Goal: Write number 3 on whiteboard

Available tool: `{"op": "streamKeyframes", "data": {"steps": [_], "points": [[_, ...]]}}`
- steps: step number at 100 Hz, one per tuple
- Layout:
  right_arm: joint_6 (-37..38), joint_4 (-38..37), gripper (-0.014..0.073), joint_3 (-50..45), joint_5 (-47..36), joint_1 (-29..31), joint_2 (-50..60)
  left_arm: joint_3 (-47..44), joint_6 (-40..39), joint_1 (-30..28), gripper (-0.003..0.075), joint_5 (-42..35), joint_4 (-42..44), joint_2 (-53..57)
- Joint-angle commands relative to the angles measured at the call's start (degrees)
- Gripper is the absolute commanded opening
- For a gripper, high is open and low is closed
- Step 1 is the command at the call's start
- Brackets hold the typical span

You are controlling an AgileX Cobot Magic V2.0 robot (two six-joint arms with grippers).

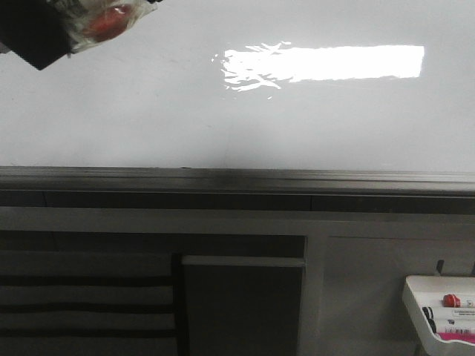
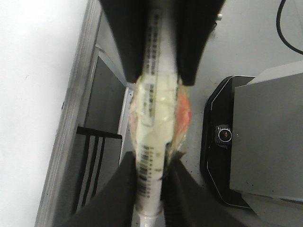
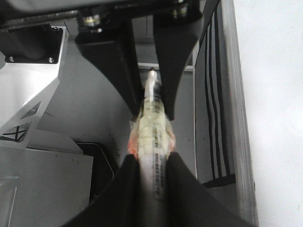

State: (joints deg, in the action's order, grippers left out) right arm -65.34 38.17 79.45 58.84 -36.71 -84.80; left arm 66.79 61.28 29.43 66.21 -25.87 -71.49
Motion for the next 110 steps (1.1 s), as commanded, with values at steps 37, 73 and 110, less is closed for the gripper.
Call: {"op": "streamKeyframes", "data": {"steps": [37, 73, 110], "points": [[-0.69, 2.21, -0.0022, 2.12, -1.23, -0.10, 1.54, 1.73, -0.04, 0.44, -0.0019, -3.16, -2.76, 1.52], [-0.69, 2.21, -0.0022, 2.12, -1.31, -0.10, 1.54, 1.73, -0.04, 0.44, 0.0247, -4.78, -2.48, 1.52], [6.01, -8.83, -0.0022, 2.25, -1.55, 0.02, 2.69, 1.73, -0.04, 0.44, 0.0339, -5.13, -2.63, 1.52]]}}
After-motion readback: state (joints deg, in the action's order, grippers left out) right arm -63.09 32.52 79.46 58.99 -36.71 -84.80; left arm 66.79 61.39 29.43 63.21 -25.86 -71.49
